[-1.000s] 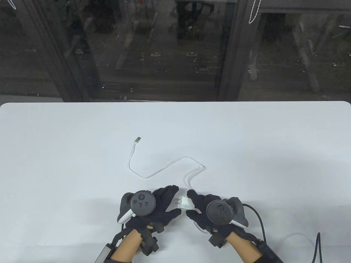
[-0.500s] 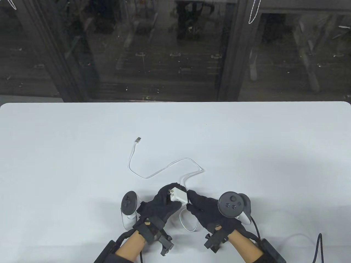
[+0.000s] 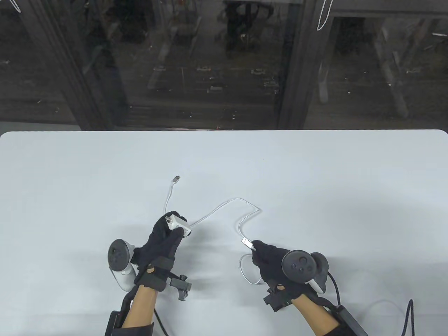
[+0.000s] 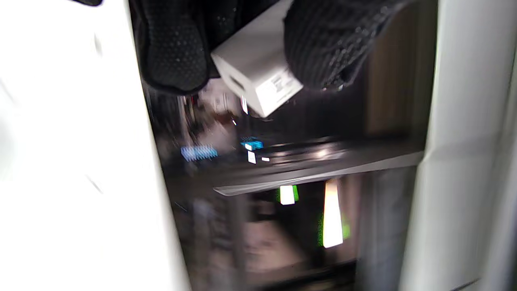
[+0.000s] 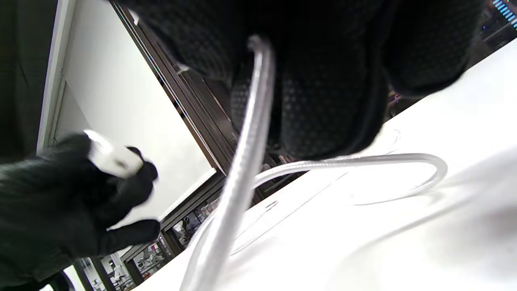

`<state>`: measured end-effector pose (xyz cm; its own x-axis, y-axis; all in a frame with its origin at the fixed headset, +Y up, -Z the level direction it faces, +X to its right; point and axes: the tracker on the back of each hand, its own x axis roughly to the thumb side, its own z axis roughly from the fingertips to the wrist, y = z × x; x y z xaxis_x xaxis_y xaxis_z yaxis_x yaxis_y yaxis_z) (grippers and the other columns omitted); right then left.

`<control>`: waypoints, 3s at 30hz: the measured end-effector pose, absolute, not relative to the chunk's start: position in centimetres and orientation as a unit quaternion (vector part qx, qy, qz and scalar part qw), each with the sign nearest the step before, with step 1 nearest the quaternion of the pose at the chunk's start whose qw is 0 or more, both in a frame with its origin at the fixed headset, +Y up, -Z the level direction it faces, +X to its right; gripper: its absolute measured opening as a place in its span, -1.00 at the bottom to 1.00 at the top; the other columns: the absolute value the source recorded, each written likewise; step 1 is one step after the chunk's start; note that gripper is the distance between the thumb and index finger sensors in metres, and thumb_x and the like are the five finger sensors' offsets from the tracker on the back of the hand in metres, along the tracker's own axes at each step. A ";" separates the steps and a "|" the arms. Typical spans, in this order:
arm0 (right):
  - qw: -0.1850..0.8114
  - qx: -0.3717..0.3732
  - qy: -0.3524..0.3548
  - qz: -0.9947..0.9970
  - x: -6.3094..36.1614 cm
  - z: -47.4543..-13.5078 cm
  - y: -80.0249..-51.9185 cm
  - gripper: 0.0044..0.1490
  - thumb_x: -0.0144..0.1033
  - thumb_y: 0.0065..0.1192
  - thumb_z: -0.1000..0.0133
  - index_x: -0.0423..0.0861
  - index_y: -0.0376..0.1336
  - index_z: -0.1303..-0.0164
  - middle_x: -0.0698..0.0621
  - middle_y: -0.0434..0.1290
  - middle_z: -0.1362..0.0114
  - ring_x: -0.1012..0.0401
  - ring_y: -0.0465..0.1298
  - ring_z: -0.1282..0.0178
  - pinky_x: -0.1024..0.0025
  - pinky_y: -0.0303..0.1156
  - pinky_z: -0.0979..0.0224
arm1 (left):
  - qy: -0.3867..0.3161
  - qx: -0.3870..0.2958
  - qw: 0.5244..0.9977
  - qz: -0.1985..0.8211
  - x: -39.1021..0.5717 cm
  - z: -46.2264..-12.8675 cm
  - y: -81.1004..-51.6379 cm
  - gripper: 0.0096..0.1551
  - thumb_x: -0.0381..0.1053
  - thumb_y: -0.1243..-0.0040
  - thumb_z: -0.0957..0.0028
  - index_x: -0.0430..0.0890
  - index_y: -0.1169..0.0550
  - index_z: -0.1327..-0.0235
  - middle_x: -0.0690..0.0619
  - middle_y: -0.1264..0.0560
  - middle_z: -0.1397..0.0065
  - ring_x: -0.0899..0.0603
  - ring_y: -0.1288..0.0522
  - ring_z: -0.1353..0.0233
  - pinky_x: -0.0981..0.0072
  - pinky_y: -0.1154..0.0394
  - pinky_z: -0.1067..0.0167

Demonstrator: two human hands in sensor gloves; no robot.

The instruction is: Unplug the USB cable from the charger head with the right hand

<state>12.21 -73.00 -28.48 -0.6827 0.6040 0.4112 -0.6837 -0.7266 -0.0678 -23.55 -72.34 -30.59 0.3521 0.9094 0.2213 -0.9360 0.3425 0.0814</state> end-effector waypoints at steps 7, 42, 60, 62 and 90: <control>0.328 0.183 -0.087 0.923 12.1 -28.7 -73.7 -0.48 -0.27 0.30 -0.01 -0.23 0.43 -0.11 -0.06 0.68 0.11 0.07 0.71 0.29 -0.08 0.51 -0.13 | 0.030 -0.055 0.989 0.133 -23.0 -31.1 -73.2 -0.13 0.10 -0.32 -0.03 -0.22 -0.33 -0.56 -0.31 -0.34 -0.45 -0.34 -0.46 -0.22 -0.59 -0.07 -0.30; -0.010 0.180 -0.073 0.981 3.6 -41.3 -71.8 -0.46 -0.26 0.30 -0.02 -0.17 0.39 -0.20 -0.08 0.66 -0.02 0.00 0.71 0.14 -0.09 0.50 -0.14 | -0.150 -0.088 0.898 0.404 -17.6 -30.3 -73.2 0.01 0.23 -0.16 -0.14 -0.20 -0.03 -0.65 -0.29 0.14 -0.71 -0.57 0.17 -0.62 -0.68 0.22 -0.26; 0.047 0.063 0.003 0.997 5.7 -42.1 -70.8 -0.23 0.03 0.18 -0.04 -0.12 0.25 -0.40 -0.17 0.49 -0.34 -0.17 0.58 -0.18 -0.20 0.41 -0.25 | -0.173 -0.116 0.895 0.395 -16.8 -30.2 -73.6 0.01 0.24 -0.15 -0.15 -0.17 -0.01 -0.66 -0.30 0.21 -0.71 -0.56 0.30 -0.60 -0.67 0.24 -0.26; 0.056 0.070 -0.005 0.996 6.4 -41.3 -69.5 -0.20 0.06 0.18 -0.04 -0.11 0.22 -0.43 -0.17 0.44 -0.40 -0.19 0.53 -0.24 -0.22 0.38 -0.28 | -0.175 -0.117 0.899 0.383 -16.7 -30.1 -73.7 0.01 0.25 -0.15 -0.14 -0.16 -0.01 -0.67 -0.30 0.22 -0.71 -0.56 0.30 -0.60 -0.67 0.24 -0.26; 0.195 0.334 0.016 0.922 13.0 -27.0 -72.5 0.19 0.25 0.16 0.01 0.12 -0.39 -0.57 -0.07 -0.52 -0.64 -0.29 -0.38 -0.61 -0.52 -0.37 -0.38 | -0.222 -0.062 0.919 0.319 -14.8 -28.8 -74.3 -0.06 0.12 -0.23 -0.08 -0.07 -0.08 -0.64 -0.19 0.13 -0.72 -0.50 0.26 -0.63 -0.66 0.26 -0.27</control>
